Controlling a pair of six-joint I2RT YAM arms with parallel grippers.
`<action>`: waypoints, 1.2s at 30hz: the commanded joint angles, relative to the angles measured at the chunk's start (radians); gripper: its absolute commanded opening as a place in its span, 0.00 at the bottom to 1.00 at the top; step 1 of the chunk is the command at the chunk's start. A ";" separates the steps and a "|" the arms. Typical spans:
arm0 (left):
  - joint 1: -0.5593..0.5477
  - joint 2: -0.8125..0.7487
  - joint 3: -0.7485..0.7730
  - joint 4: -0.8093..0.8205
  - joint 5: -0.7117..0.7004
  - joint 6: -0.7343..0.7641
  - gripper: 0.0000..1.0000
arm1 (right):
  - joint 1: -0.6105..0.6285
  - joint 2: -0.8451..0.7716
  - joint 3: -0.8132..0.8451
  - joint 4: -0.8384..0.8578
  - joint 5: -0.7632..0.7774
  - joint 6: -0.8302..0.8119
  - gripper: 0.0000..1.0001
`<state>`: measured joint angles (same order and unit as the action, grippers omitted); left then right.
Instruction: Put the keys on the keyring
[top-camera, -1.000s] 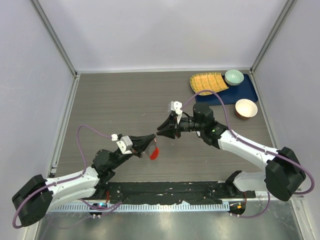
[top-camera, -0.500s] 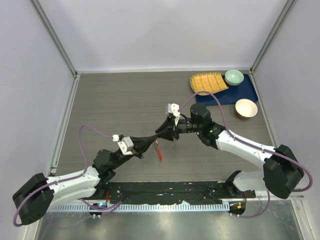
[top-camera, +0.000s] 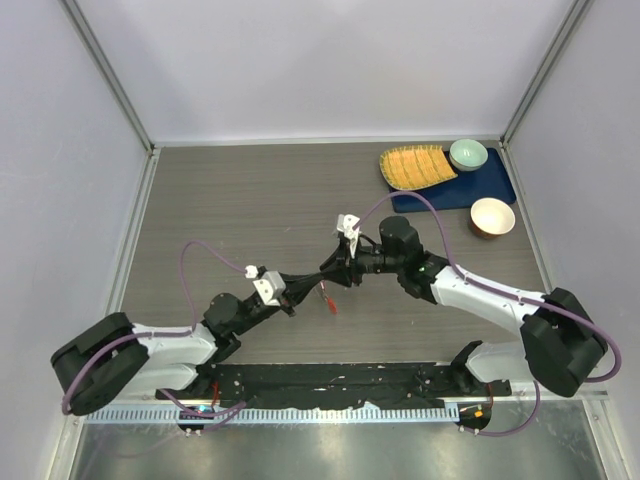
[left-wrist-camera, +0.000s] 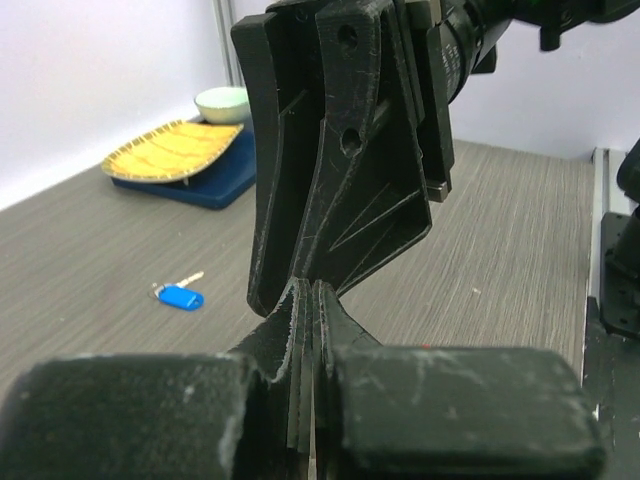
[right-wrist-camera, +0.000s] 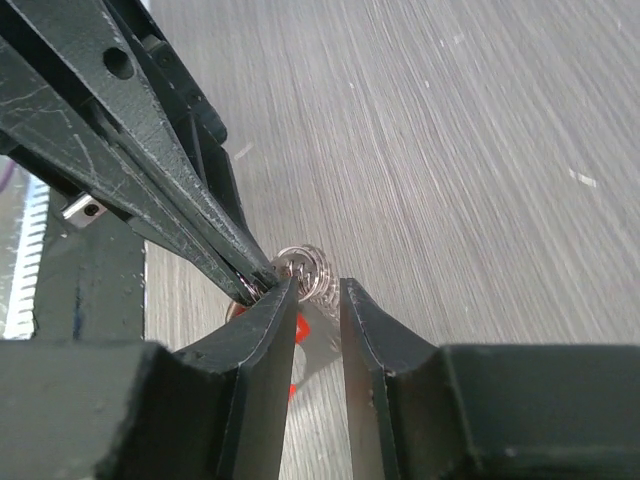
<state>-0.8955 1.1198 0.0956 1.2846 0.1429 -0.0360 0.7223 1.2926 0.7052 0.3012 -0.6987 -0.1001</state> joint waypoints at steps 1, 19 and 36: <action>0.003 0.118 0.055 0.214 0.004 0.031 0.00 | 0.022 -0.019 -0.021 0.036 0.016 0.010 0.31; 0.010 0.180 0.076 0.262 0.030 0.050 0.00 | 0.022 -0.076 -0.085 -0.017 0.070 0.027 0.32; 0.010 0.140 0.061 0.260 0.015 0.051 0.00 | 0.022 -0.069 -0.099 -0.030 0.087 0.037 0.33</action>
<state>-0.8944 1.2896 0.1440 1.3052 0.2024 -0.0162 0.7208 1.2518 0.6094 0.2543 -0.5613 -0.0830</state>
